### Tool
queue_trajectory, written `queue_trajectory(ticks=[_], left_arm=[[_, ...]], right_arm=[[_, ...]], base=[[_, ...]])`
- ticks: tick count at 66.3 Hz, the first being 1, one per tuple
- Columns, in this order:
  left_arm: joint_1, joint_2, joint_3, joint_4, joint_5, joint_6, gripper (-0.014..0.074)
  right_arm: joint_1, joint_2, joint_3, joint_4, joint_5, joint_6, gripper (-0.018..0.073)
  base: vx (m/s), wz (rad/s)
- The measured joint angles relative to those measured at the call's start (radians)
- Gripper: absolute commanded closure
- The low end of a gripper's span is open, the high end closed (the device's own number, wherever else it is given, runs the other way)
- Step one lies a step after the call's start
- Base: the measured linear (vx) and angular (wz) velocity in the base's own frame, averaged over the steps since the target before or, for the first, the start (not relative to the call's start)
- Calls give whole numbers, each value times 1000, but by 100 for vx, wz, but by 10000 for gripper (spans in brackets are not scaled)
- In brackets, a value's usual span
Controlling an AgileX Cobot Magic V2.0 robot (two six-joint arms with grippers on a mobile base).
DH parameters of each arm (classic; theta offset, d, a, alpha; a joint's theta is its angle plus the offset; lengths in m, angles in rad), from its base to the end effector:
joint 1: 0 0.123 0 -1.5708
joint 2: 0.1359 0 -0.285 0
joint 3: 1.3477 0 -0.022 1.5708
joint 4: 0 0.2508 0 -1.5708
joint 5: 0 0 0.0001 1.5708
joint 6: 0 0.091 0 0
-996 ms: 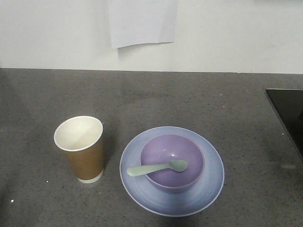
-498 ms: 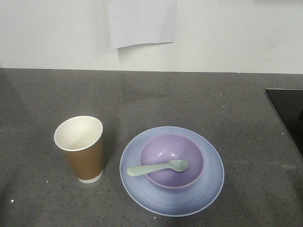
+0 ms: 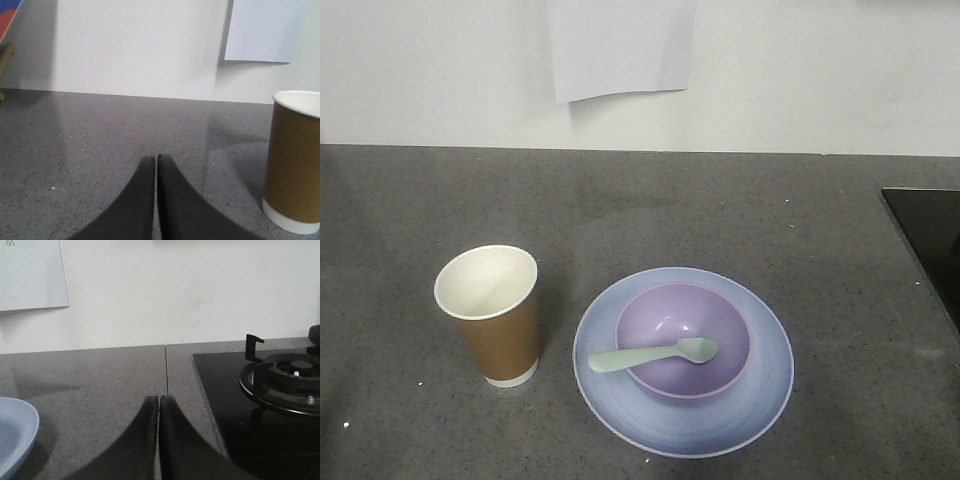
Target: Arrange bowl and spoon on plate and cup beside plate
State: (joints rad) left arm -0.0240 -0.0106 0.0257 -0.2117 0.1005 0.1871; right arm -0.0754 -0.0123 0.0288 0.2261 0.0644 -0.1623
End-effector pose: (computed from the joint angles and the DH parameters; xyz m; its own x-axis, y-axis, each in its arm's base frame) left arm 0.0567 -0.0033 0.1961 -0.0272 -0.0229 -0.9994 0.0444 0.9987 -0.0241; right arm 0.0567 -0.0029 0.1984 0.0118 0.0626 -0.9980 0.0603 0.9962 0.0632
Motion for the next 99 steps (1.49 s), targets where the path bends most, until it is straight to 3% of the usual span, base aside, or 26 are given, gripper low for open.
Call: queue_trajectory(ticks=[99], left_arm=[[0,0,0,0,0,0,603]], right_arm=[[0,0,0,25,-53,-14,561]], base=[[0,0]])
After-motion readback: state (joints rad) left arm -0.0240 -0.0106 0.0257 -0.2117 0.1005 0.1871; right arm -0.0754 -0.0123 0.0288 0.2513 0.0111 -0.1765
